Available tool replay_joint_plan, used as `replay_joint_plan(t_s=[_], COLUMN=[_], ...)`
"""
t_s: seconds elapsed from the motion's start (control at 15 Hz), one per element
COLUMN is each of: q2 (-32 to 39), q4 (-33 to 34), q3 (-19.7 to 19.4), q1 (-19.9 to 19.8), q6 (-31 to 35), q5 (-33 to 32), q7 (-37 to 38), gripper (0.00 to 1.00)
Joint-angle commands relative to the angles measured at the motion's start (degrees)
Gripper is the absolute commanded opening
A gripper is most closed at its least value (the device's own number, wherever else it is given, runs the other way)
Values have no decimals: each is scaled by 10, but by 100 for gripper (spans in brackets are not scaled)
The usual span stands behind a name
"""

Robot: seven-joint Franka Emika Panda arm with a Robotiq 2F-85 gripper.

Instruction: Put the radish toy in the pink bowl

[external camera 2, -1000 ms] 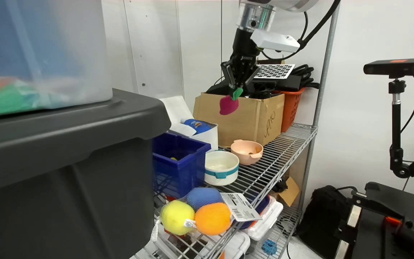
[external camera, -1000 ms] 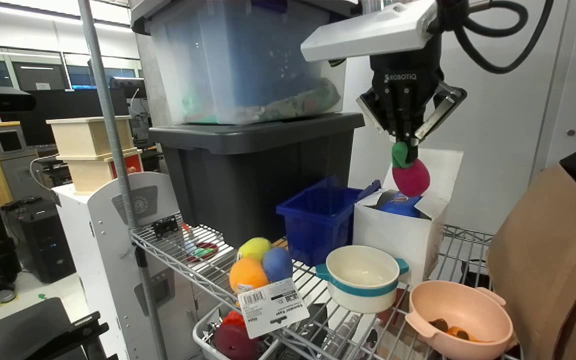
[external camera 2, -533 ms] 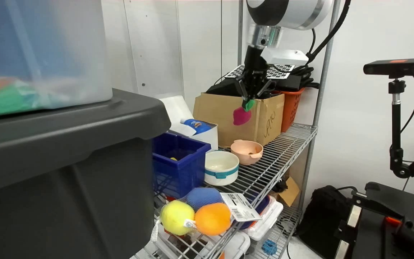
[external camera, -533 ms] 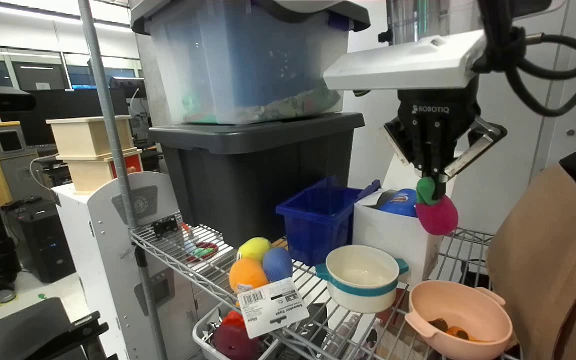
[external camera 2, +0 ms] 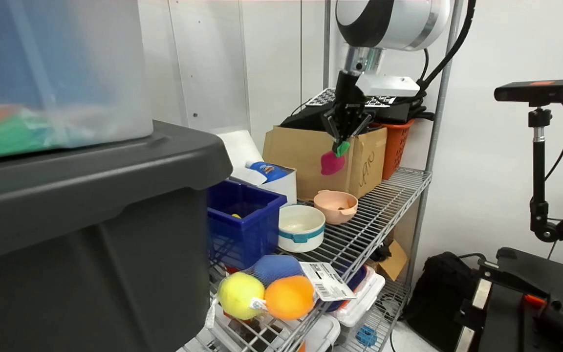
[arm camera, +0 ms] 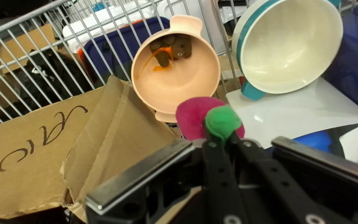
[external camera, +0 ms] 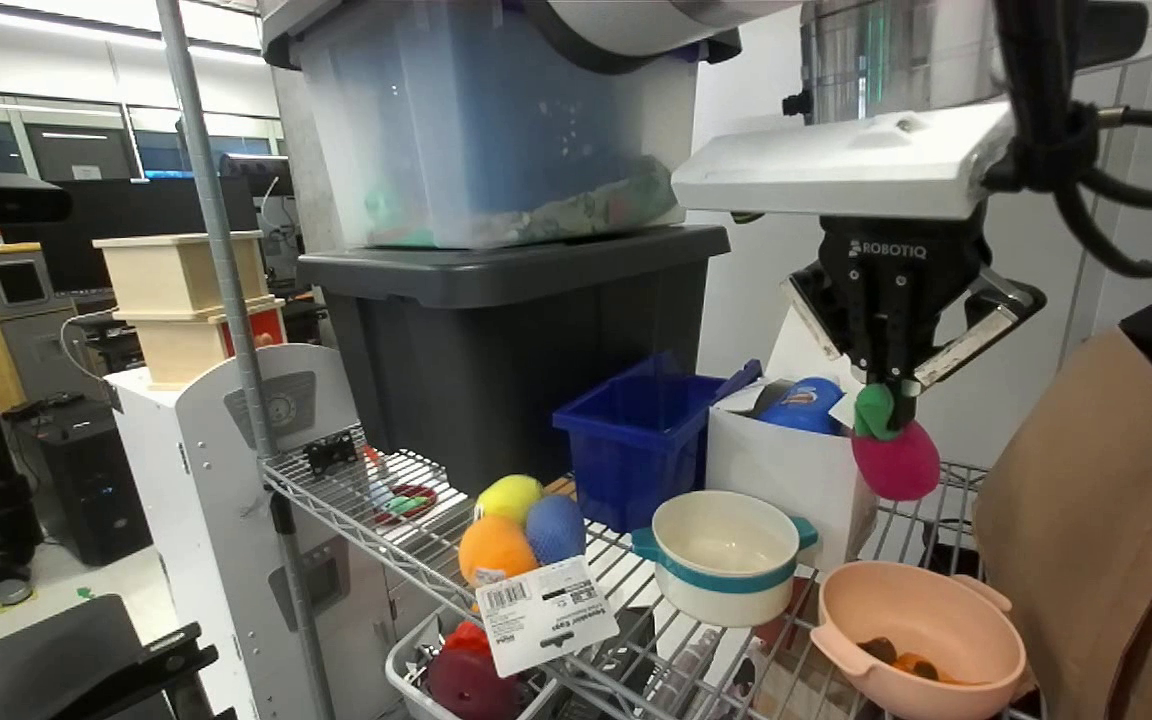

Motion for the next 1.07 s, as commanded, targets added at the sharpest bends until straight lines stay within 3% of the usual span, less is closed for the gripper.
replay_joint_plan(t_s=[0.0, 0.4, 0.47, 1.0], q2=[11, 27, 30, 46], q4=[29, 54, 58, 85], q3=[-4, -9, -11, -17], q1=[-1, -4, -3, -5], q6=[-19, -19, -19, -28], q5=[7, 5, 3, 3], q7=[-2, -1, 1, 3], gripper=[2, 2, 26, 82])
